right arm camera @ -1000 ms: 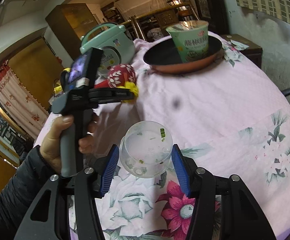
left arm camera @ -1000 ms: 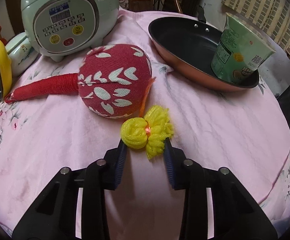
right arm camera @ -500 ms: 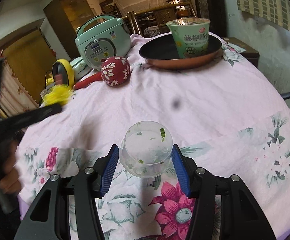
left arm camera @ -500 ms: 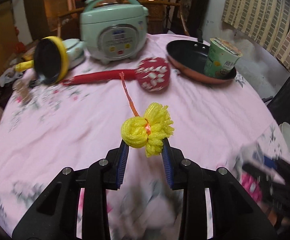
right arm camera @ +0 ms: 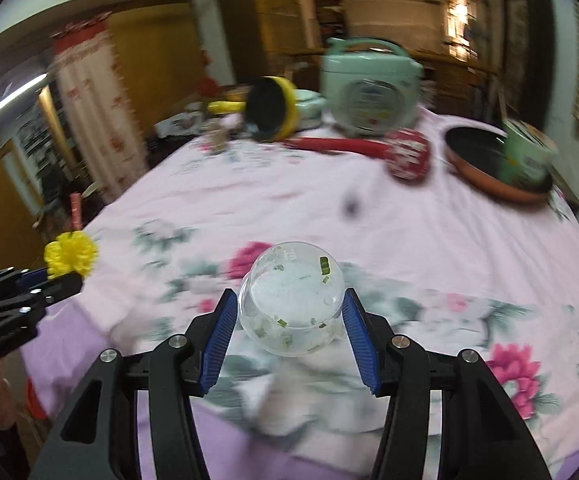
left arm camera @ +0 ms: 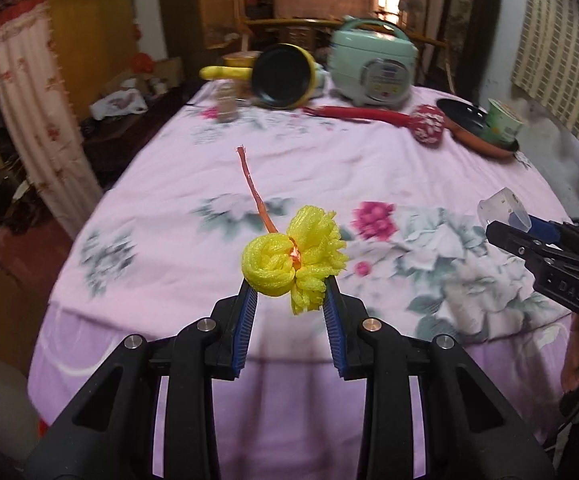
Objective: Collect trash
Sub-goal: 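Carry the pompom and clear lid over the red wastebasket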
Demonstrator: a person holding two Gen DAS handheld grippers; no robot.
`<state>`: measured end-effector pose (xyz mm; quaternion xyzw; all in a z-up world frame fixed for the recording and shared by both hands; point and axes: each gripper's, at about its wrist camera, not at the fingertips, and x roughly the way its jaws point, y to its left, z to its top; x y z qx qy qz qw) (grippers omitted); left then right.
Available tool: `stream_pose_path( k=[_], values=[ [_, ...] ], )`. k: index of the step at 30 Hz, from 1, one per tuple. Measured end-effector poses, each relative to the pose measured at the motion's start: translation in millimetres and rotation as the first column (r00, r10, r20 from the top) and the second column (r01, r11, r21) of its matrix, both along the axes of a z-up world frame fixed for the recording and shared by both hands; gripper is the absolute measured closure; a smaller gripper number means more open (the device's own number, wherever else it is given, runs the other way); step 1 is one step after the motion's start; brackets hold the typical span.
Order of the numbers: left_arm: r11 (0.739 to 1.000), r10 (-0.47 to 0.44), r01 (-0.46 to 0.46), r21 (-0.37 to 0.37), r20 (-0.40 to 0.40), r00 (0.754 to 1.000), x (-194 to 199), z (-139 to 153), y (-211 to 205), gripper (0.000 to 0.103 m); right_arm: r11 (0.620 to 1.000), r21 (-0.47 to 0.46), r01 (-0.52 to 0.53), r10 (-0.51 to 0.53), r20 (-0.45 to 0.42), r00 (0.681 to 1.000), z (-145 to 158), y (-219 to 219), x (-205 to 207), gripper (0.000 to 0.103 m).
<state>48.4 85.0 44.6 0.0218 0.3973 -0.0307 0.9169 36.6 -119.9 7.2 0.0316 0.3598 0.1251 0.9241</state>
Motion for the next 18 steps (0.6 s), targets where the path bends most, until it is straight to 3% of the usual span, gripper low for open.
stream_pose_path(
  k=[5, 8, 11, 14, 18],
  values=[
    [0.987, 0.155, -0.154, -0.046, 0.013, 0.988, -44, -1, 72, 0.069, 0.984, 0.006, -0.176, 0.176, 0.020, 0.984, 14, 92, -25, 0.049],
    [0.961, 0.275, -0.273, -0.054, 0.031, 0.961, -76, -2, 119, 0.070, 0.963, 0.006, -0.269, 0.269, 0.020, 0.963, 17, 143, -37, 0.049],
    [0.916, 0.398, -0.395, -0.074, 0.036, 0.917, -114, -9, 171, 0.070, 0.928, 0.017, -0.373, 0.372, 0.014, 0.928, 18, 205, -54, 0.049],
    [0.857, 0.507, -0.504, -0.108, 0.001, 0.862, -149, -23, 225, 0.070, 0.871, 0.025, -0.491, 0.491, -0.004, 0.871, 13, 275, -73, 0.049],
    [0.751, 0.651, -0.652, -0.104, -0.050, 0.757, -198, -52, 300, 0.070, 0.783, 0.045, -0.620, 0.622, -0.045, 0.782, 2, 356, -101, 0.049]
  ],
)
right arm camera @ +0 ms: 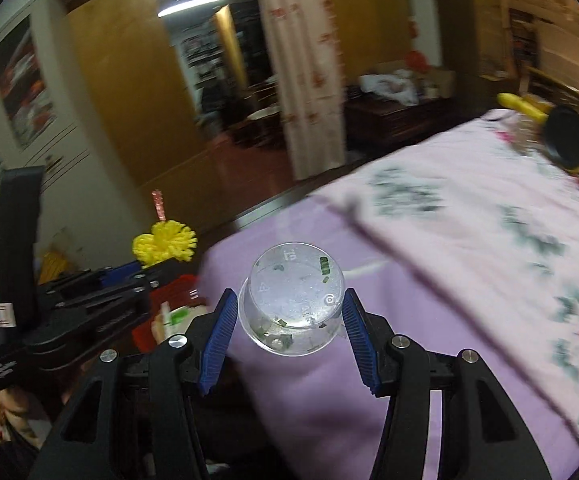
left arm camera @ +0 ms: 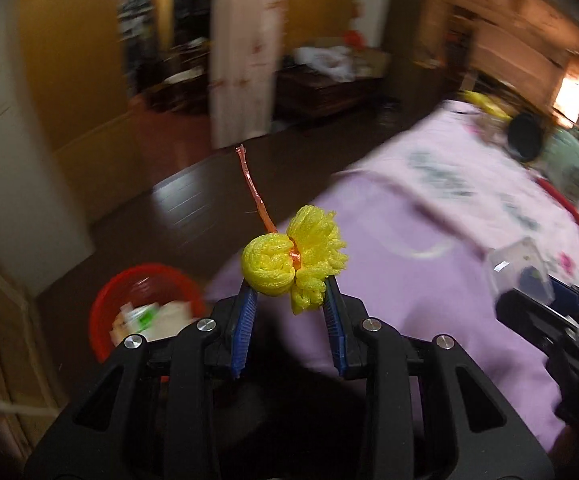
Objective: Collect trash
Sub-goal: 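Carry the pompom and clear lid over the red wastebasket, then open both tools to drop the pompom and lid into the wastebasket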
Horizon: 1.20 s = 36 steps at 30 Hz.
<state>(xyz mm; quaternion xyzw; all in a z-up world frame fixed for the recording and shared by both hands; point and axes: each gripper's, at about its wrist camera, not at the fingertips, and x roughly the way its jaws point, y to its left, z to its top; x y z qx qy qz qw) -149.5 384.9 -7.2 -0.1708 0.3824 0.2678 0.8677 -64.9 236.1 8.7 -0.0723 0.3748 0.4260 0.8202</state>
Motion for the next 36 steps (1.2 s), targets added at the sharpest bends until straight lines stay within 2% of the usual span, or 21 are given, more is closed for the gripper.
stream_pose_path(
  k=[4, 7, 10, 13, 15, 18, 22, 28, 31, 32, 33, 34, 36],
  values=[
    [0.991, 0.119, -0.122, -0.049, -0.061, 0.991, -39, -34, 61, 0.070, 0.984, -0.027, -0.178, 0.178, -0.034, 0.984, -16, 78, -35, 0.049],
    [0.972, 0.193, -0.207, -0.109, -0.126, 0.973, -60, -68, 104, 0.070, 0.962, -0.050, -0.269, 0.266, -0.049, 0.963, -33, 127, -58, 0.049],
    [0.946, 0.264, -0.292, -0.140, -0.188, 0.946, -77, -103, 145, 0.070, 0.952, -0.082, -0.294, 0.284, -0.117, 0.952, -60, 177, -59, 0.049],
    [0.914, 0.320, -0.368, -0.168, -0.259, 0.912, -88, -138, 178, 0.070, 0.954, -0.101, -0.282, 0.257, -0.209, 0.944, -89, 216, -54, 0.049],
    [0.903, 0.335, -0.394, -0.170, -0.293, 0.895, -91, -155, 191, 0.070, 0.951, -0.125, -0.283, 0.249, -0.238, 0.939, -106, 238, -55, 0.049],
    [0.902, 0.333, -0.401, -0.162, -0.329, 0.883, -92, -171, 199, 0.069, 0.936, -0.152, -0.317, 0.266, -0.281, 0.922, -127, 265, -59, 0.049],
    [0.902, 0.321, -0.397, -0.169, -0.351, 0.879, -94, -183, 198, 0.069, 0.927, -0.171, -0.334, 0.268, -0.323, 0.908, -145, 299, -64, 0.049],
    [0.895, 0.323, -0.406, -0.182, -0.361, 0.875, -88, -196, 195, 0.069, 0.917, -0.188, -0.353, 0.268, -0.365, 0.891, -168, 324, -64, 0.049],
    [0.890, 0.332, -0.416, -0.186, -0.360, 0.872, -85, -195, 194, 0.063, 0.919, -0.155, -0.363, 0.281, -0.387, 0.878, -176, 328, -61, 0.047],
    [0.889, 0.332, -0.418, -0.188, -0.365, 0.870, -85, -196, 195, 0.055, 0.919, -0.139, -0.368, 0.290, -0.394, 0.872, -179, 326, -56, 0.046],
    [0.888, 0.329, -0.419, -0.192, -0.372, 0.868, -85, -196, 195, 0.042, 0.919, -0.134, -0.371, 0.293, -0.395, 0.870, -180, 325, -54, 0.046],
    [0.886, 0.324, -0.418, -0.202, -0.376, 0.868, -84, -197, 196, 0.035, 0.920, -0.132, -0.369, 0.293, -0.394, 0.871, -180, 323, -51, 0.046],
    [0.884, 0.327, -0.419, -0.206, -0.367, 0.871, -85, -196, 196, 0.032, 0.924, -0.133, -0.358, 0.283, -0.392, 0.875, -179, 318, -48, 0.046]
  ],
)
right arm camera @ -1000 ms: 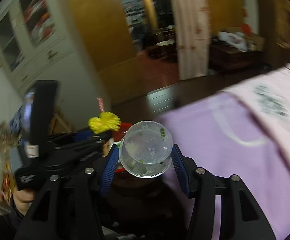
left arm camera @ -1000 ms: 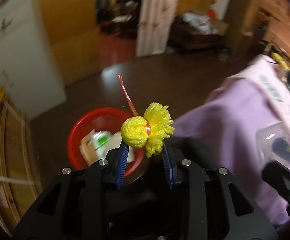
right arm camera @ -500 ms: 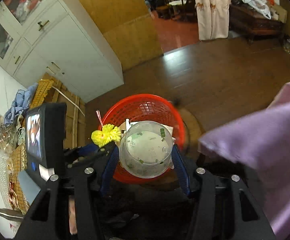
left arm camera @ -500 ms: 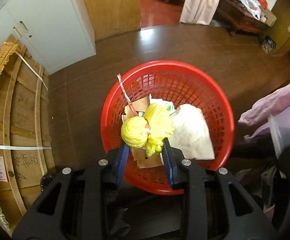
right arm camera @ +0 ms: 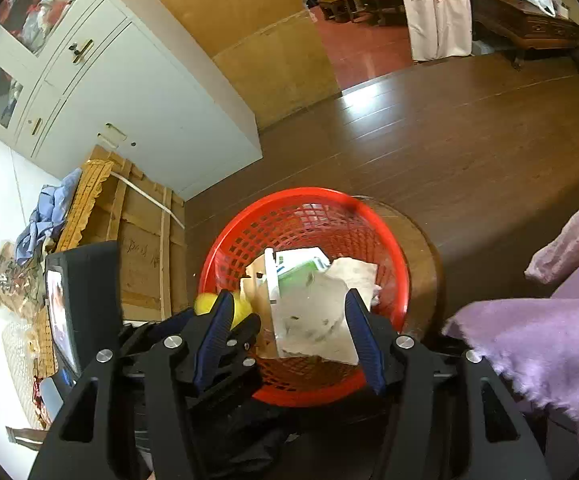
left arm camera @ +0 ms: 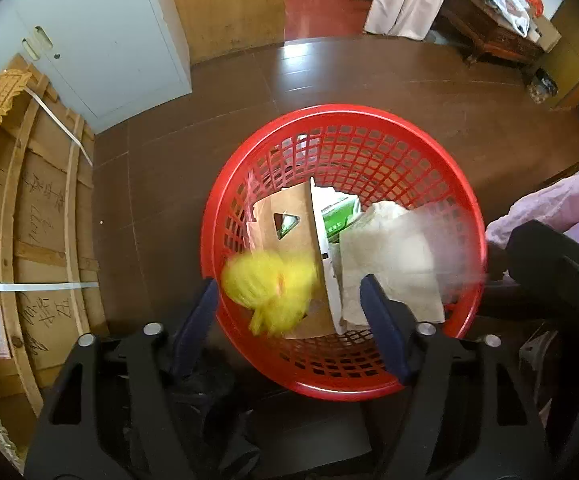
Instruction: Collect trash
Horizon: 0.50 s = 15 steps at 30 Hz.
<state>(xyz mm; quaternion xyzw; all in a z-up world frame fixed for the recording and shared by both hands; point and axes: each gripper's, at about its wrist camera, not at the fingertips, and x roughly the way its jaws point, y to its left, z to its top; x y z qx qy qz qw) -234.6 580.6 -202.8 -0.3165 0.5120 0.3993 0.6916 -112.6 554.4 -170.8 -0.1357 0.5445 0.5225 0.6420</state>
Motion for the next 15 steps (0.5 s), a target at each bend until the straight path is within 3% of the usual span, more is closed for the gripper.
stream_pose_path(
  k=[6, 10, 15],
  values=[
    [1.000, 0.014, -0.014, 0.013, 0.001, 1.000, -4, 10, -3, 0.027, 0.999, 0.001, 0.035, -0.035, 0.015, 0.999, 12, -38, 17, 0.045],
    [0.999, 0.027, -0.027, 0.030, 0.002, 1.000, -11, 22, -11, 0.023, 0.999, -0.028, 0.046, -0.042, 0.112, 0.993, 25, -56, 10, 0.030],
    [0.997, 0.029, -0.028, 0.075, -0.014, 0.999, -26, 36, -27, 0.021, 0.998, -0.041, 0.040, -0.035, 0.115, 0.993, 30, -80, 4, 0.023]
  ],
)
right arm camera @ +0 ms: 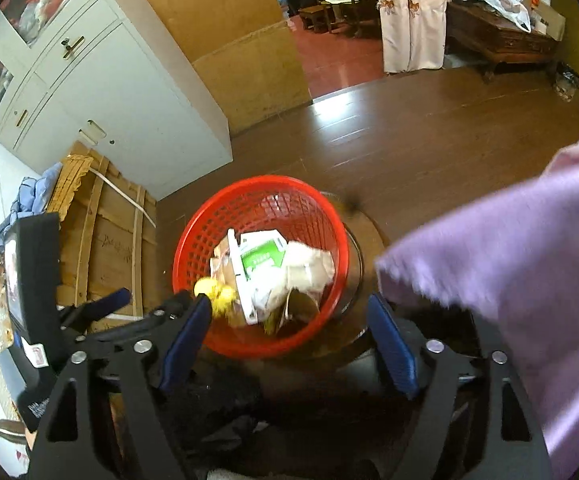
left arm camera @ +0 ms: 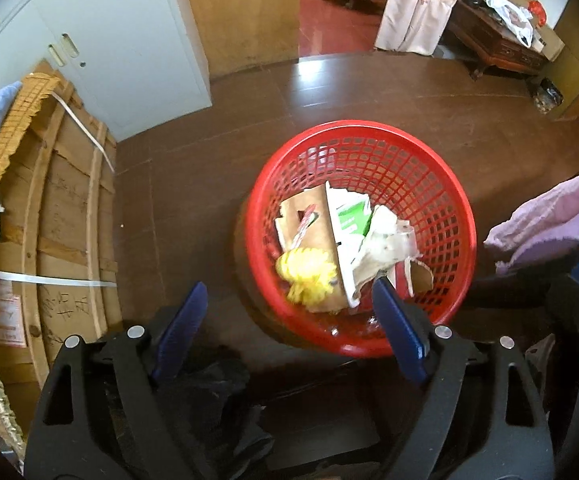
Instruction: Collect trash
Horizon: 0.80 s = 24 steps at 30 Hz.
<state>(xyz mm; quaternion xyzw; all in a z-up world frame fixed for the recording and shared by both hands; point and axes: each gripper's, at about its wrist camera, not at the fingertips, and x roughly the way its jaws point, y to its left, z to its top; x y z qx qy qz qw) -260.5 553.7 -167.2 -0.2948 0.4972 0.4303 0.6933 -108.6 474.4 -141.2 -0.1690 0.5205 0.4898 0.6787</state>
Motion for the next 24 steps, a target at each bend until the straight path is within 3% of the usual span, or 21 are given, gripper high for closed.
stream_pose_path(
  k=[24],
  values=[
    [0.996, -0.069, 0.068, 0.054, 0.021, 0.997, -15, 37, -50, 0.016, 1.000, -0.004, -0.021, 0.021, 0.037, 0.999, 12, -85, -36, 0.018]
  ],
)
